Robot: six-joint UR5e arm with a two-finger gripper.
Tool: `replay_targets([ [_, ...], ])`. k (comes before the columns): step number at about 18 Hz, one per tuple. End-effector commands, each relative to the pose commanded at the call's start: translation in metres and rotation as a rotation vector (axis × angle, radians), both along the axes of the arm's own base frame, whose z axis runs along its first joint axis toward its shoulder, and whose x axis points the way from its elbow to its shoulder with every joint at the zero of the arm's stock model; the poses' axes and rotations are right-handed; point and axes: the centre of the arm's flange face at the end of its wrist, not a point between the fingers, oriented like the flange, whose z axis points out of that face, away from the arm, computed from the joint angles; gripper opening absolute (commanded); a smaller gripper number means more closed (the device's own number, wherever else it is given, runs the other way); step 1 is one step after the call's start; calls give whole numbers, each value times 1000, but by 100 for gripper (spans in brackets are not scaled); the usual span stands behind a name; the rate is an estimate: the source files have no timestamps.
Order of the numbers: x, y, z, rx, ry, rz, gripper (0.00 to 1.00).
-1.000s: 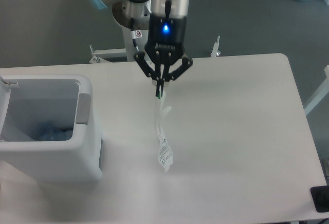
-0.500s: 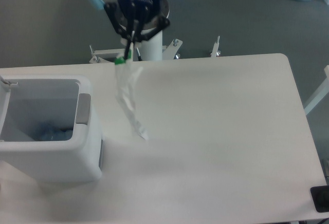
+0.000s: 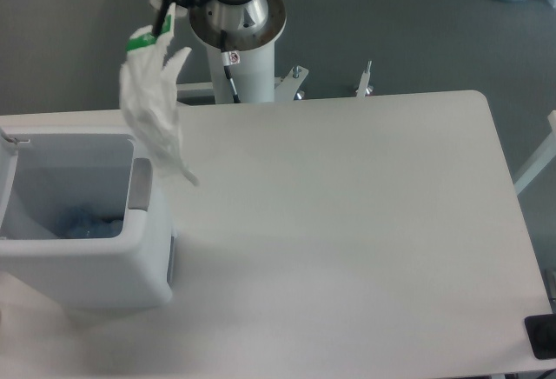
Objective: Place the trash in the trash can
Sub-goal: 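Lift the wrapper and carry it over the white bin, then lower the wrapper into the bin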
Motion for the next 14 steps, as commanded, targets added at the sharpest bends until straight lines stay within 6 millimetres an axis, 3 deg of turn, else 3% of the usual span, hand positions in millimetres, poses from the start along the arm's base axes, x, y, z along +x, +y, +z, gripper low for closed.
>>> replay_targets([
  [5, 11, 9, -18, -2, -66, -57, 0],
  [8, 19, 28, -40, -33, -117, -113, 0],
  [14, 28, 55, -64, -84, -234, -145, 0],
])
